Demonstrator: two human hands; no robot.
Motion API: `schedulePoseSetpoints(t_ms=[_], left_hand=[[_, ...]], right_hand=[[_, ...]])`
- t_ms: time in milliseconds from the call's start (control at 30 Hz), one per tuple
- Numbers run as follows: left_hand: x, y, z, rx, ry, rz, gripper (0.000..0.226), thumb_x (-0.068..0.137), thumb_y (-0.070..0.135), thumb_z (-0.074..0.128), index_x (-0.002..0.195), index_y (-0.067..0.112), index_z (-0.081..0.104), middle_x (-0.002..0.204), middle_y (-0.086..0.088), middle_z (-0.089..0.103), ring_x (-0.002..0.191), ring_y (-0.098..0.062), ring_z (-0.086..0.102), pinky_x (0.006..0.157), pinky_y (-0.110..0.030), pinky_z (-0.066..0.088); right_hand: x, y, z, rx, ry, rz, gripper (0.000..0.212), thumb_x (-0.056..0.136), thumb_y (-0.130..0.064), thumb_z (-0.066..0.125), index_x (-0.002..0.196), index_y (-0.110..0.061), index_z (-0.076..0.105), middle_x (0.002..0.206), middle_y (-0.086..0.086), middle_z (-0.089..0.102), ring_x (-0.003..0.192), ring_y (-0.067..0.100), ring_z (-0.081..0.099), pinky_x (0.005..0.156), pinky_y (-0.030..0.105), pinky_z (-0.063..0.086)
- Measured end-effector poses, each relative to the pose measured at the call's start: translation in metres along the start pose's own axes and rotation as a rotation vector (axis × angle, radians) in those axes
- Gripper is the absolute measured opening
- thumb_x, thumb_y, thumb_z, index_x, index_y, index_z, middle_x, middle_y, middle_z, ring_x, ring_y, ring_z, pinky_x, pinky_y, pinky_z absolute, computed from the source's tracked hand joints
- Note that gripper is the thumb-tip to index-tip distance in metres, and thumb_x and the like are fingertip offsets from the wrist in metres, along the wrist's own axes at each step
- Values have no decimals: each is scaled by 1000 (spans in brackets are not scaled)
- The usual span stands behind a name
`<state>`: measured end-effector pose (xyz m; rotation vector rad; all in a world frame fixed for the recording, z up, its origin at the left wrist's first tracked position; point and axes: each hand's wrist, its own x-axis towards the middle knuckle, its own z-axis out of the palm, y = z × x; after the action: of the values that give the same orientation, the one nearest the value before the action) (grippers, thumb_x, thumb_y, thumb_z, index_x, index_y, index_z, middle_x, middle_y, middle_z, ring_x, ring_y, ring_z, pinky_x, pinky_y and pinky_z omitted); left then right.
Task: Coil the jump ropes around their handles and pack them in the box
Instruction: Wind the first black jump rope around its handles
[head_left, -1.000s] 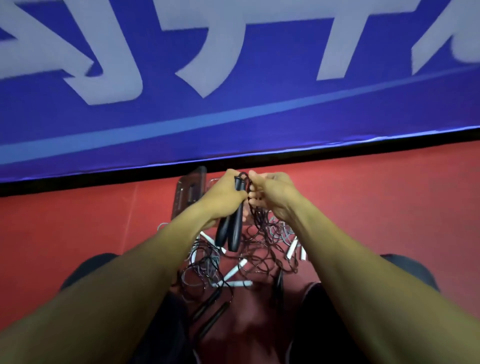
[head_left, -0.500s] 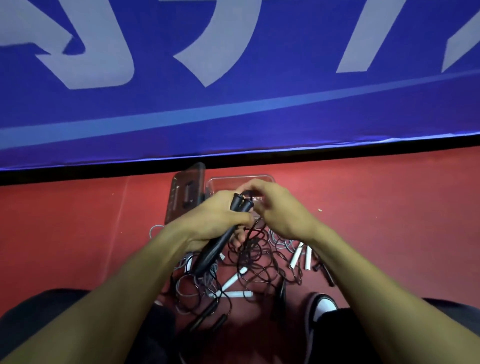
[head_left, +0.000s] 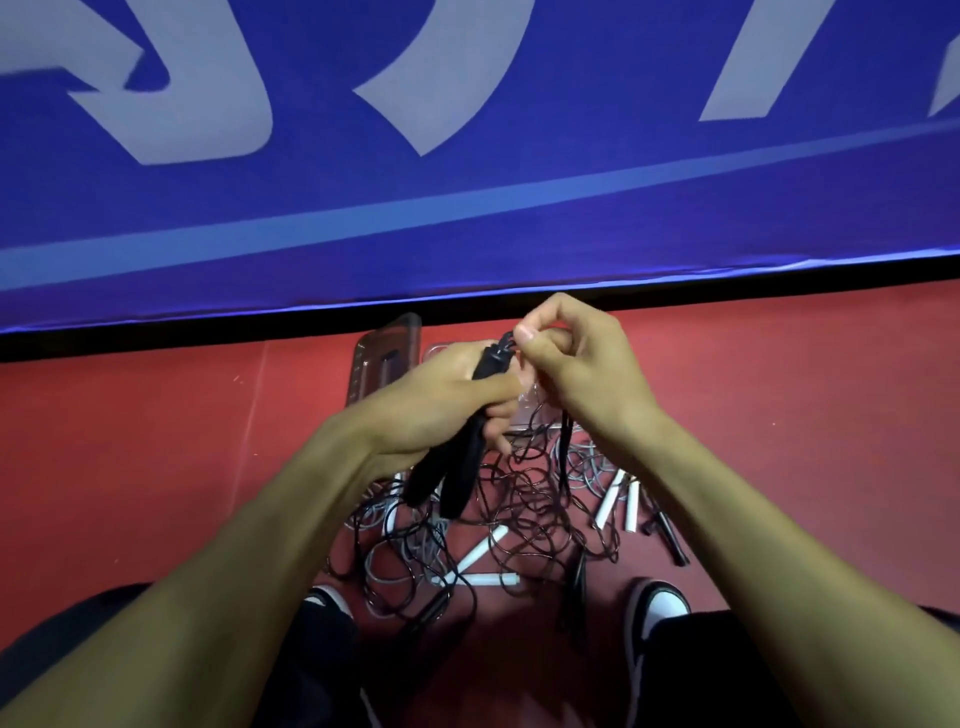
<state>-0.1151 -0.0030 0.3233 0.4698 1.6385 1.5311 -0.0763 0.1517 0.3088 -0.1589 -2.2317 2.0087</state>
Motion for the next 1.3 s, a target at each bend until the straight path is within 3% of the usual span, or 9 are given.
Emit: schedulePoseSetpoints(t_ms=[100, 200, 367, 500, 667, 800, 867, 1133, 1300], left_hand=[[-4, -2, -2, -71, -125, -38, 3, 105, 10, 49, 101, 10, 48, 69, 1, 37, 57, -11, 40, 61, -34, 57], [-2, -7, 4, 1, 15, -66, 7, 105, 10, 46, 98, 10, 48, 67, 1, 38, 53, -11, 39, 48, -27, 44], [7, -19, 1, 866, 424, 19, 26, 99, 33, 47, 82, 15, 38, 72, 5, 49, 64, -17, 50, 57, -33, 37], [8, -29, 1, 1004, 475, 96, 15, 94, 21, 46, 96, 15, 33, 70, 1, 50, 73, -40, 56, 61, -44, 43], [8, -28, 4, 988, 472, 274, 19, 92, 21, 53, 97, 16, 36, 68, -2, 56, 62, -33, 58, 54, -45, 47], [12, -18, -1, 888, 434, 147, 13, 87, 27, 59, 78, 19, 54, 63, 2, 57, 55, -16, 53, 52, -33, 40], [11, -14, -5, 834, 360, 67, 16, 89, 30, 63, 78, 18, 62, 61, -2, 61, 47, -14, 58, 47, -32, 44], [0, -5, -7, 650, 210, 26, 27, 93, 26, 71, 70, 14, 63, 57, -4, 70, 47, -14, 65, 49, -20, 46], [1, -14, -9, 831, 209, 52, 21, 97, 23, 63, 76, 20, 64, 59, 7, 68, 49, -2, 56, 52, -23, 41]], right_hand=[[-4, 5, -1, 146, -59, 91, 17, 99, -5, 58, 82, -6, 56, 61, 4, 60, 41, 0, 47, 43, 13, 35], [-11, 21, 5, -170, 17, 1, 22, 102, -12, 55, 80, -13, 56, 63, -6, 64, 53, 4, 56, 53, 21, 44], [-23, 17, 18, -526, -59, -39, 37, 106, -42, 36, 82, -19, 53, 69, -4, 58, 68, 23, 55, 65, 39, 45], [-25, 13, 20, -605, -115, 23, 65, 94, -69, 26, 76, -15, 57, 68, 3, 63, 69, 27, 59, 68, 43, 52], [-17, 21, 11, -488, -119, 47, 61, 100, -62, 26, 78, -19, 64, 73, 0, 70, 74, 18, 65, 76, 44, 53], [-10, 17, 1, -578, -172, -11, 62, 103, -59, 27, 78, -15, 64, 63, -6, 64, 64, 7, 60, 68, 35, 51], [-5, 13, -7, -582, -218, -4, 55, 107, -45, 35, 69, -13, 58, 52, -10, 45, 49, 3, 44, 54, 24, 37], [-2, 12, -13, -442, -277, 128, 50, 104, -38, 49, 75, 0, 62, 41, -13, 29, 37, 4, 27, 42, 16, 23], [-10, 8, -4, -677, -297, 125, 58, 105, -51, 36, 61, -15, 49, 52, -5, 41, 48, 11, 39, 55, 31, 31]])
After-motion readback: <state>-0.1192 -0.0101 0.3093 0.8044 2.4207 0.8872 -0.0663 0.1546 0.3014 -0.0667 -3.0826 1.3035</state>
